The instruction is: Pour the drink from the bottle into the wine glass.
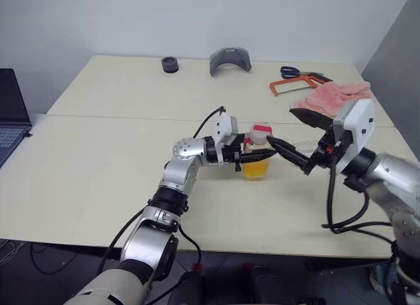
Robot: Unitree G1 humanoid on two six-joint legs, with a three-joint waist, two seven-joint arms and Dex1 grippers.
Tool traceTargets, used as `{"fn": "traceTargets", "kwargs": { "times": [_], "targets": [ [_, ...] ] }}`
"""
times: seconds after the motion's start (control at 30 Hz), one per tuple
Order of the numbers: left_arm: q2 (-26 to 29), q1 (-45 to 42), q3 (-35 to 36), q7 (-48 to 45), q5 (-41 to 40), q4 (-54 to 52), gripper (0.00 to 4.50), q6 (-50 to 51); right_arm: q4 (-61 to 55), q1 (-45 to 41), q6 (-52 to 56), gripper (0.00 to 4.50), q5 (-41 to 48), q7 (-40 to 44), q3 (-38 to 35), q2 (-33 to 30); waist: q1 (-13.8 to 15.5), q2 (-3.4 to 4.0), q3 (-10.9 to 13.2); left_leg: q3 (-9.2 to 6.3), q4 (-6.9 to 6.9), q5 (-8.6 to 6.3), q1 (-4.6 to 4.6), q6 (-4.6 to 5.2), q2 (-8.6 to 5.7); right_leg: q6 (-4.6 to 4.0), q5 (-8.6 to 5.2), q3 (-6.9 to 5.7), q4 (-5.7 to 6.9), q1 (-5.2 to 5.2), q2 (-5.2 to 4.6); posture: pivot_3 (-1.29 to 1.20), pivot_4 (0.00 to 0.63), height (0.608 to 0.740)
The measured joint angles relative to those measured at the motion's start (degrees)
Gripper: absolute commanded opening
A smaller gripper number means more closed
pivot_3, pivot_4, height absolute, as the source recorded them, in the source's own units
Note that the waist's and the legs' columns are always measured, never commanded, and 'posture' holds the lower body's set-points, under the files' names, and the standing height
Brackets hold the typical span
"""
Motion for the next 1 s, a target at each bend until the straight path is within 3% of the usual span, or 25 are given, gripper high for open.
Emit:
{"fn": "traceTargets", "kwargs": {
  "times": [0.27,0.77,0.87,1.0],
  "targets": [
    [-0.23,-1.26,-0.03,-0.25,0.08,2.31,1.76,-0.26,-2.76,0.43,1.92,4.27,-9.83,-12.48,8.86,6.23,-0.13,0.0,0.0,0.01,0.01,0.04,0.03,0.07,-0.06,0.0,0.0,0.04,0.2,-0.1,0.03,0.0,0.15,0.74],
    [0.28,-1.77,-0.12,-1.65,1.2,3.79,1.76,-1.41,2.22,-0.56,0.65,4.27,-15.0,-12.36,12.25,10.77,-0.18,0.0,0.0,0.02,0.0,0.04,0.03,0.09,-0.07,0.0,0.0,0.04,0.21,-0.11,0.05,0.0,0.15,0.74],
    [0.47,-1.77,-0.19,-1.93,1.28,3.78,1.76,-1.41,2.86,-0.74,0.15,3.66,-15.07,-11.71,12.57,11.47,-0.18,0.0,0.0,0.01,0.0,0.03,0.03,0.09,-0.06,0.0,-0.01,0.03,0.21,-0.11,0.05,0.0,0.15,0.74],
    [0.86,-1.78,-0.34,-2.95,1.28,3.79,1.75,-1.41,3.25,-0.74,-0.33,2.32,-14.48,-9.68,13.23,12.21,-0.19,0.01,0.0,0.02,0.01,0.03,0.04,0.1,-0.07,0.0,-0.01,0.04,0.21,-0.12,0.06,0.0,0.15,0.74]
  ]
}}
